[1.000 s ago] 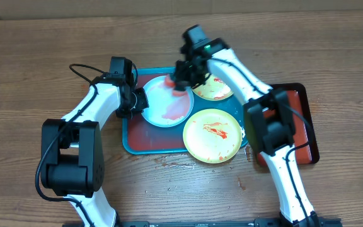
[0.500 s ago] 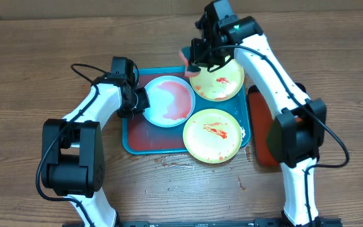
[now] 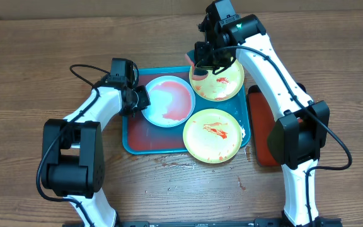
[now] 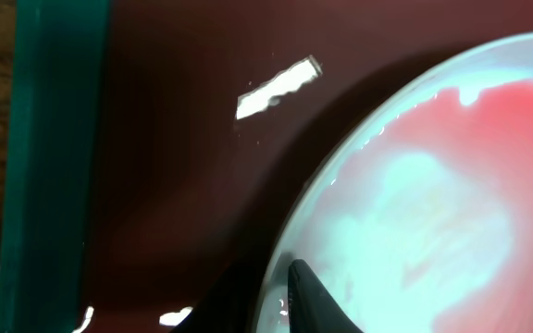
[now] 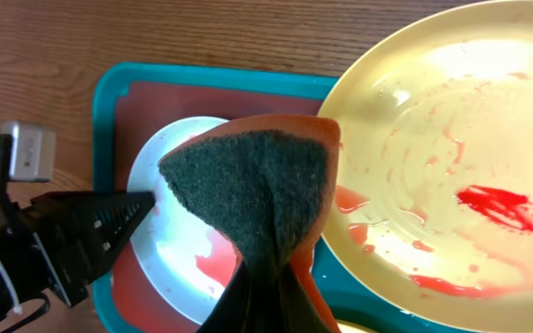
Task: Clean dirty plates on tray and stack at the side
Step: 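Raise the sponge with right gripper away from the light-blue plate, then lift light-blue plate with left gripper and carry it left off tray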
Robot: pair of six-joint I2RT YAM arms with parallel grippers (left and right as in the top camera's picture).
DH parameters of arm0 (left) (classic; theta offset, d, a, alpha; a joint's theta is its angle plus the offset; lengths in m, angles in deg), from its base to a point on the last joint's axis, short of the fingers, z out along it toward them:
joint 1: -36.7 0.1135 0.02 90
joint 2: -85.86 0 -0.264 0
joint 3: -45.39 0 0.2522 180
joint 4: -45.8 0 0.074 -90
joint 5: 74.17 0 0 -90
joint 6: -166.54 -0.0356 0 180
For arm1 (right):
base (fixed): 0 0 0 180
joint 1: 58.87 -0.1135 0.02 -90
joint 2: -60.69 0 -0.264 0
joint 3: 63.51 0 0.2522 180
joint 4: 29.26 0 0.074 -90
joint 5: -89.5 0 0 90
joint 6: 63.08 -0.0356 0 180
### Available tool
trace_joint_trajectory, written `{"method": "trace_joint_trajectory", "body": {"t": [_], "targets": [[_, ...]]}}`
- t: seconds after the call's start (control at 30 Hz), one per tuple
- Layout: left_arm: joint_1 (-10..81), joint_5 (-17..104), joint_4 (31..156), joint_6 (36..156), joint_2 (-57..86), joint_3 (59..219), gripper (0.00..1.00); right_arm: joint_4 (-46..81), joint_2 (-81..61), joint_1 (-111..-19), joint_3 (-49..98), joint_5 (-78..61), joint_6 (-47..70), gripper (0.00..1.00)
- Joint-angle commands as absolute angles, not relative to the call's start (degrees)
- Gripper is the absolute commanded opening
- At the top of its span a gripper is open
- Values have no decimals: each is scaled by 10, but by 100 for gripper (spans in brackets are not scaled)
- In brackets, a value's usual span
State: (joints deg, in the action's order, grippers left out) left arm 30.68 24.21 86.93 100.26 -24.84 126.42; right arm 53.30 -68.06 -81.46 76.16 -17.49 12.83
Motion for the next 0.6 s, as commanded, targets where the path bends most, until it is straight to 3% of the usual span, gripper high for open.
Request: {"method": "trace_joint_trajectory", "body": {"t": [0.0,0.03,0.4,0.57], "targets": [[306,230,863,1015,-264,1226,10,535,-666,-813,774,-160,141,4],[306,229,861,1014,-264,1223,4,536,-666,-813,774,-160,147,4],[316,223,900,920,-204,1269,4,543,-666,-813,774,-160,155,4],[316,151,951,867,-133,1319,4,543,-666,-813,774,-160,166,4]]}}
